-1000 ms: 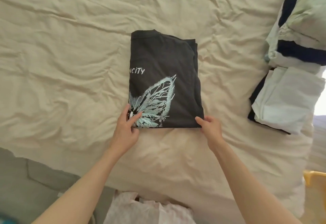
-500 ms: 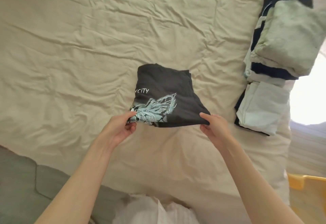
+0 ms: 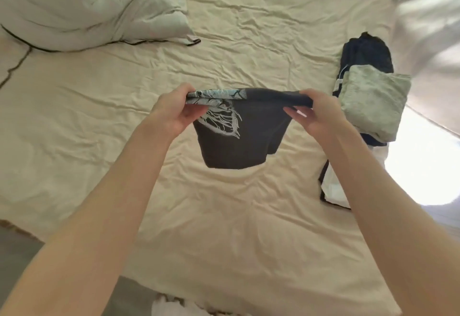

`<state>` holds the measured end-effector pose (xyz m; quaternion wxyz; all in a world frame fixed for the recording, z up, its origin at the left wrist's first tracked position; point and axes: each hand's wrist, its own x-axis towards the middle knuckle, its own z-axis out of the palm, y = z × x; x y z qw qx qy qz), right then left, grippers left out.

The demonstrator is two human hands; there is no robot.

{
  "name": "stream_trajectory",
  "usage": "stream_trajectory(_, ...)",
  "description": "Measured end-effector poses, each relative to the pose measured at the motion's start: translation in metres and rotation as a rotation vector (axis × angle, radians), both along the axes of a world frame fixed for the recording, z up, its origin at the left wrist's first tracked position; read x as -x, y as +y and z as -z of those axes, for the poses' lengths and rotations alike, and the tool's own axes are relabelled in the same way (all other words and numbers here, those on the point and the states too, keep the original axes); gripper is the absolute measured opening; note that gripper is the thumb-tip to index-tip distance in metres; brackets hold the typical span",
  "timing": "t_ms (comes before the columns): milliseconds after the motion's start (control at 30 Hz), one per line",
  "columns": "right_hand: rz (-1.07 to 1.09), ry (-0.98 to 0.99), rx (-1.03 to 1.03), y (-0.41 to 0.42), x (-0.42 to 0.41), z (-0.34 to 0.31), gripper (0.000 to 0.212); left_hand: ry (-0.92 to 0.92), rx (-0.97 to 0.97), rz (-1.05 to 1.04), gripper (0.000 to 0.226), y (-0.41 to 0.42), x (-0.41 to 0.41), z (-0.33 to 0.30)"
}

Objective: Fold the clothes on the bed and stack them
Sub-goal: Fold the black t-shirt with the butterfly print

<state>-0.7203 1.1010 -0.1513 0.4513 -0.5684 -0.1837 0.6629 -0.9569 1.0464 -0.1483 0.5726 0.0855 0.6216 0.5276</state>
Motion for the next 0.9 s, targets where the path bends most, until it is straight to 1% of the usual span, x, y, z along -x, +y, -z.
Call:
stream_trajectory(33,0.015,0.019,-0.049,-0.001,-0.002,-0.002,0.022,0.002,-0.048,-0.017,0.017,-0.004,-0.001,-0.005)
stream_trajectory(100,0.018,-0.013,-0.102,-0.012,-0.008,0.000,0.034,0.003,-0.099,-0.003,0.016,-0.022,-0.003,-0.007)
stream_trajectory(167,0.016,-0.073,-0.073,-0.037,-0.014,0.011,0.037,-0.012,-0.053,0.022,0.015,-0.051,-0.008,0.007)
stream_trajectory(267,0.005,-0.149,0.077,-0.095,-0.026,0.050,0.030,-0.039,0.197,0.042,0.012,-0.106,-0.021,0.054)
stream_trajectory(433,-0.022,-0.229,0.507,-0.203,-0.052,0.126,0.021,-0.197,0.671,0.111,0.008,-0.207,-0.047,0.133)
stream_trajectory(500,-0.033,-0.248,0.625,-0.230,-0.059,0.146,0.019,-0.240,0.798,0.149,0.011,-0.233,-0.054,0.149)
stream_trajectory(533,-0.024,-0.253,0.655,-0.237,-0.061,0.152,0.018,-0.246,0.826,0.155,0.011,-0.238,-0.055,0.155)
stream_trajectory(633,0.017,-0.240,0.653,-0.225,-0.058,0.160,0.012,-0.212,0.813,0.165,0.011,-0.223,-0.051,0.163)
stream_trajectory(700,0.001,-0.238,0.583,-0.200,-0.053,0.163,0.012,-0.191,0.753,0.152,0.012,-0.197,-0.045,0.165)
stream_trajectory(767,-0.008,-0.199,0.503,-0.168,-0.046,0.167,0.017,-0.190,0.658,0.119,0.012,-0.165,-0.038,0.167)
stream_trajectory(833,0.012,-0.088,0.426,-0.138,-0.040,0.175,0.025,-0.184,0.537,0.091,0.020,-0.135,-0.030,0.174)
stream_trajectory(867,-0.009,-0.081,0.390,-0.125,-0.037,0.182,0.033,-0.164,0.481,0.085,0.025,-0.122,-0.027,0.182)
stream_trajectory(900,-0.056,-0.144,0.369,-0.114,-0.035,0.191,0.041,-0.126,0.442,0.073,0.029,-0.112,-0.024,0.191)
